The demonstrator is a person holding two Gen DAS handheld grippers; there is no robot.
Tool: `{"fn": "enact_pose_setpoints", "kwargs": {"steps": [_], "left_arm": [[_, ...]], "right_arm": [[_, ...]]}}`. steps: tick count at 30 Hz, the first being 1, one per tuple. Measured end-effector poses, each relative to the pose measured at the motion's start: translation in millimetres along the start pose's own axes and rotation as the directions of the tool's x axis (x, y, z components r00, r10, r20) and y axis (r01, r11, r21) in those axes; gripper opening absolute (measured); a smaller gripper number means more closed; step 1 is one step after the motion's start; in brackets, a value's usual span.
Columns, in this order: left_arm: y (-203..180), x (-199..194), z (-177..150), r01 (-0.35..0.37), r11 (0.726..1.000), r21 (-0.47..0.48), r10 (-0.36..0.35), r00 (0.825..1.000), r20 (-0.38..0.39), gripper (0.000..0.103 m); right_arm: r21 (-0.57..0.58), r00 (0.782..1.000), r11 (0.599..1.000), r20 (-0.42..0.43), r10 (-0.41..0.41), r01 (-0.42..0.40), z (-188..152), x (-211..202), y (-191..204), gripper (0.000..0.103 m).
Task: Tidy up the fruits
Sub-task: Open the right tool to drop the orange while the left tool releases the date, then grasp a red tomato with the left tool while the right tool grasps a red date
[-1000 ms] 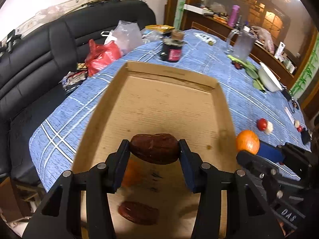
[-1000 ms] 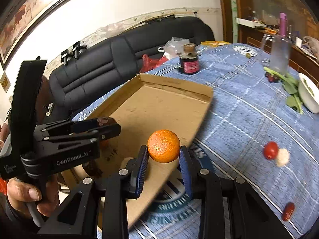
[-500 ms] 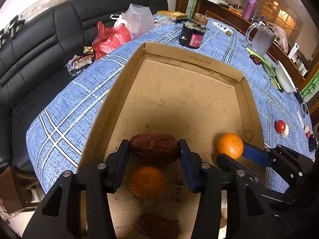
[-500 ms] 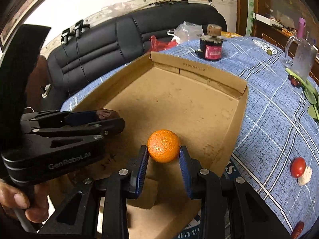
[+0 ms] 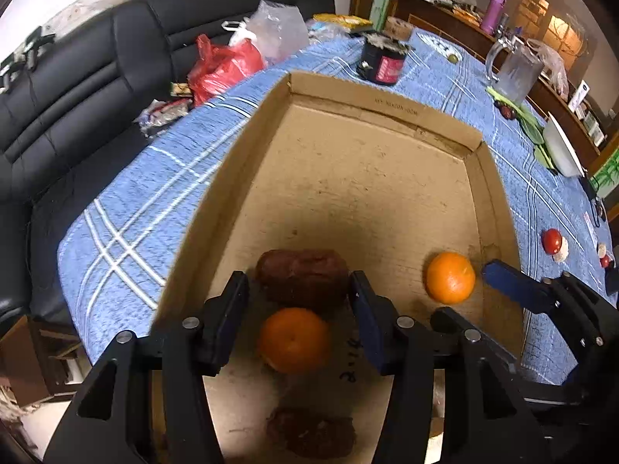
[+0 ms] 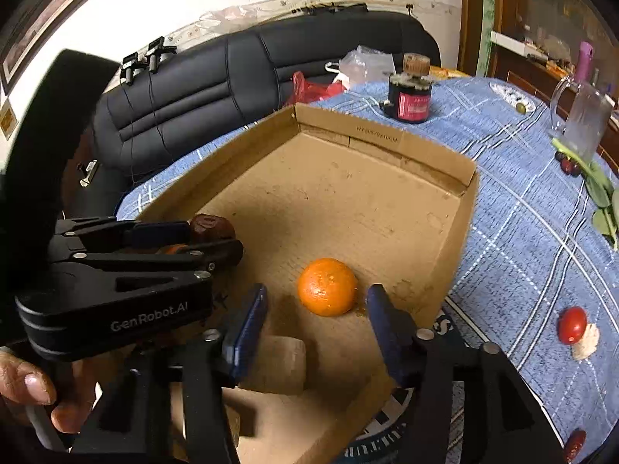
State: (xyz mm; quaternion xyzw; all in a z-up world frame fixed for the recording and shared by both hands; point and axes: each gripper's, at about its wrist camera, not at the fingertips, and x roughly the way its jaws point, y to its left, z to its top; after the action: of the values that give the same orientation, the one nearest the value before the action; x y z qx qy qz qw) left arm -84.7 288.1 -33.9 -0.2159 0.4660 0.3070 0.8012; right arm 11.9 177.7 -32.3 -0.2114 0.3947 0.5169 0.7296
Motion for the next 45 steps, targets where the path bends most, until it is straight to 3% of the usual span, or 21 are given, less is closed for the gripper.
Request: {"fn": "enact_pose_setpoints", "kwargs": {"steps": [4, 23, 32, 45], "left_arm": [[1.9, -11.9, -1.0, -0.004, 1.0, -0.014, 0.004, 0.999, 0.037, 0.059], [-33.1, -43.2, -12.2, 0.075, 0.997, 0.028, -0.077, 0.994, 0.084, 0.059], [-78.0, -56.0, -23.3, 0.173, 0.98, 0.097, -0.18, 0.981, 0.069, 0.059], [-161.4, -50.9, -44.0, 0.259, 0.938, 0.232, -0.266, 0.964, -0.002, 0.058]], "right_arm": [[0.018, 0.999, 1.0, 0.031, 0.011, -0.012, -2.1, -17.1, -2.7, 0.055], [0.161, 0.995, 0.987, 0.095, -0.032, 0.016, -50.4, -84.5, -52.3, 0.055], [0.261, 0.988, 0.963, 0.112, -0.103, 0.071, -90.6, -120.7, -91.2, 0.056], [0.438, 0.97, 0.881, 0.074, -0.233, 0.178, -160.1, -159.1, -174.3, 0.056]]}}
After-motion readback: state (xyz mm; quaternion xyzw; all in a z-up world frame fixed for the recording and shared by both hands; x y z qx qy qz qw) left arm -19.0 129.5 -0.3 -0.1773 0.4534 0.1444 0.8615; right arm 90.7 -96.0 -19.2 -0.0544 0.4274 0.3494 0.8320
